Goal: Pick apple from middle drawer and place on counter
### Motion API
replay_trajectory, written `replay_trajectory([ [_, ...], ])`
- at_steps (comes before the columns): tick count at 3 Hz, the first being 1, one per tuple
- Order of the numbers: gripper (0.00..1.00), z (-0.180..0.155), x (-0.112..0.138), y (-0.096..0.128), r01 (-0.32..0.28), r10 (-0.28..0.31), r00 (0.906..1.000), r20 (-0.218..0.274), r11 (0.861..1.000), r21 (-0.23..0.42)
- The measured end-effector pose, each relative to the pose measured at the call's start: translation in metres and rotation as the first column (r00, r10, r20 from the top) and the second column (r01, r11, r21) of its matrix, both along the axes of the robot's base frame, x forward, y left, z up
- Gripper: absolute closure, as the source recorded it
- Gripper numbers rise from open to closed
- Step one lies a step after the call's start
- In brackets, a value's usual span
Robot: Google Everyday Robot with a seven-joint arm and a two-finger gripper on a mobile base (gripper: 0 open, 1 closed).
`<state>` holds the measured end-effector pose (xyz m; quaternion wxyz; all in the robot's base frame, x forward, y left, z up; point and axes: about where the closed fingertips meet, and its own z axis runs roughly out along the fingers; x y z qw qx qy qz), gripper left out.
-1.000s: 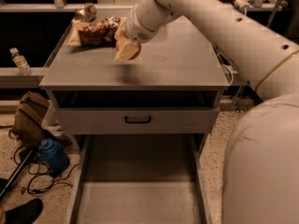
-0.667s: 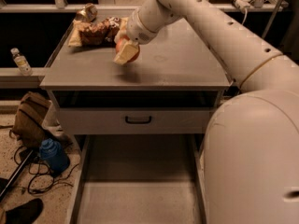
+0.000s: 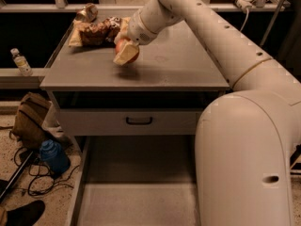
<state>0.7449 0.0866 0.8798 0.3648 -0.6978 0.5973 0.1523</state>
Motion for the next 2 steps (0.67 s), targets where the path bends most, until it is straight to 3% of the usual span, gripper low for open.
replay_trajectory([
  [1, 1.00, -0.010, -0.001, 0.000, 0.021, -0.025, 0.9984, -0.050, 0.996, -0.083],
  [2, 1.00, -0.021, -0.001, -0.003, 0.052, -0.074, 0.9915, -0.107, 0.981, -0.188],
])
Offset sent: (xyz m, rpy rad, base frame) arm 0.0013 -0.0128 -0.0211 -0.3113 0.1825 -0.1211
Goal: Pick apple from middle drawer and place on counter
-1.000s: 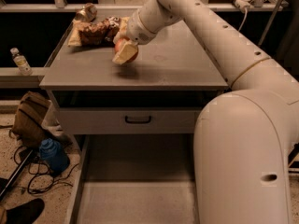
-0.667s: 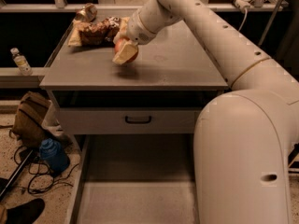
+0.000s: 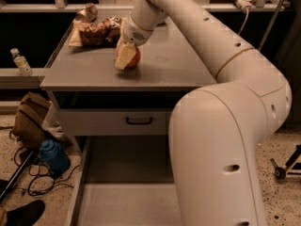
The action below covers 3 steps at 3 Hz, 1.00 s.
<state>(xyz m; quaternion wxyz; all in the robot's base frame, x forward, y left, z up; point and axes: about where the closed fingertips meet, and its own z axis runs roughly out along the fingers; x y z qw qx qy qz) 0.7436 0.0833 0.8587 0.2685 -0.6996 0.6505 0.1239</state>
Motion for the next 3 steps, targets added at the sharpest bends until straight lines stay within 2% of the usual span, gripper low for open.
replay_trajectory([
  [1, 1.00, -0.0046, -0.0003, -0.0016, 0.010, -0.011, 0.9993, -0.037, 0.999, -0.031],
  [2, 1.00, -0.0037, -0.0003, -0.0016, 0.010, -0.011, 0.9993, -0.037, 0.999, -0.031],
  [3, 0.83, -0.0038, -0.0003, -0.0016, 0.010, -0.011, 0.9993, -0.037, 0.999, -0.031],
])
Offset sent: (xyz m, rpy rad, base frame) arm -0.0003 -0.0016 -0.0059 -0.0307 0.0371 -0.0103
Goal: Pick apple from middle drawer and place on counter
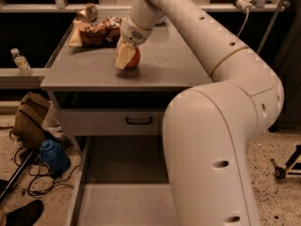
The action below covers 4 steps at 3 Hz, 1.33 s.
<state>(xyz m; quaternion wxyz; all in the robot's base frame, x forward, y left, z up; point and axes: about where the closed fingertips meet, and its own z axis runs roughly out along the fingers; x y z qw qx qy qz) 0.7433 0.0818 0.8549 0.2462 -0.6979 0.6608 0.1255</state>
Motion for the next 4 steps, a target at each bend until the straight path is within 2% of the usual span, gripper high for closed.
replay_trajectory([
  [3, 0.12, -0.0001, 0.0000, 0.0001, 0.000, 0.000, 1.0000, 0.000, 1.000, 0.000],
  [4, 0.00, -0.0002, 0.0000, 0.0001, 0.000, 0.000, 1.0000, 0.000, 1.000, 0.000],
])
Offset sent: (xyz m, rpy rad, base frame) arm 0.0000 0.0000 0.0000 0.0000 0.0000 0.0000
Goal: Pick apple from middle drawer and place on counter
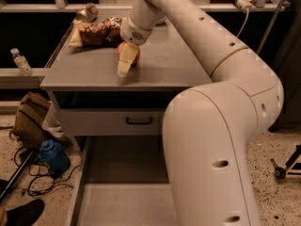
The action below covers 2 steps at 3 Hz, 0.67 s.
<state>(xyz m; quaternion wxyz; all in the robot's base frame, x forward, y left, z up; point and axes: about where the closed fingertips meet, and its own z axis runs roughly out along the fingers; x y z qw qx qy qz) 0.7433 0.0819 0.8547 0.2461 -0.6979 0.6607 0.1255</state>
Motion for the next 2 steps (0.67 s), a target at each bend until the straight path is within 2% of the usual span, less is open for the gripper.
replay_trajectory([
  [1, 0.00, 0.000, 0.000, 0.000, 0.000, 0.000, 1.0000, 0.000, 1.000, 0.000],
  [2, 0.00, 0.016, -0.010, -0.019, 0.038, -0.039, 0.9986, 0.036, 0.999, 0.025],
])
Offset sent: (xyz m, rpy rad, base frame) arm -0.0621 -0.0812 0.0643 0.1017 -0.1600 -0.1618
